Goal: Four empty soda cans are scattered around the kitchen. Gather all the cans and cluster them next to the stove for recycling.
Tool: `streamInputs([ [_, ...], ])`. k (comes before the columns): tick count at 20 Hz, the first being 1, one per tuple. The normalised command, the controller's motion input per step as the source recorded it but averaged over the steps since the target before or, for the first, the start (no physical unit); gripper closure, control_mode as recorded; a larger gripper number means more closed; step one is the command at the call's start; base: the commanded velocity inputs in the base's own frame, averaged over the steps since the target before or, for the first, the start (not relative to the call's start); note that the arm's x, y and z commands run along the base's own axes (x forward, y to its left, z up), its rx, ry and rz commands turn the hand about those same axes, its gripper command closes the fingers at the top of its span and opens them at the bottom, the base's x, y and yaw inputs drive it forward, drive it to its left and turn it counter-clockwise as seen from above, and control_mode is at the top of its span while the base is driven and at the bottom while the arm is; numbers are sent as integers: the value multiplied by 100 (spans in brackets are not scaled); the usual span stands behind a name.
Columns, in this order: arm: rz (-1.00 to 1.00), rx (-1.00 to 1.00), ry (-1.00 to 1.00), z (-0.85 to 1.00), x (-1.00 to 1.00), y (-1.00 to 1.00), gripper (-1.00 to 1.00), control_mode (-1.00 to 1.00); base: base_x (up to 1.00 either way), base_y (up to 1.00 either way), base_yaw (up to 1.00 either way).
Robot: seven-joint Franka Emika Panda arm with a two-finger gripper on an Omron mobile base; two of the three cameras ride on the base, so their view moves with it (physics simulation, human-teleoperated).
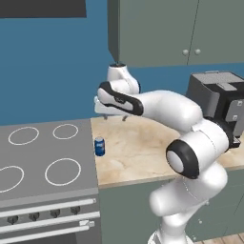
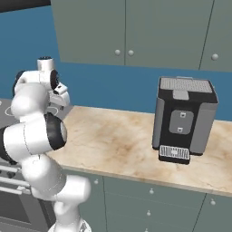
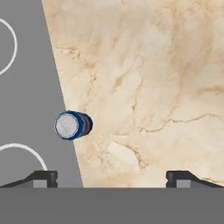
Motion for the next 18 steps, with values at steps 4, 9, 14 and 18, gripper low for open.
streamInputs([
  [4, 3, 9, -21, 31, -48, -63, -100, -100, 0, 0, 0],
  [9, 51, -6, -14, 15, -37, -72, -100, -100, 0, 0, 0],
  [14, 57, -10, 0, 26, -21, -28, -100, -100, 0, 0, 0],
  [18, 34, 0, 0, 15, 0, -41, -100, -100, 0, 0, 0],
])
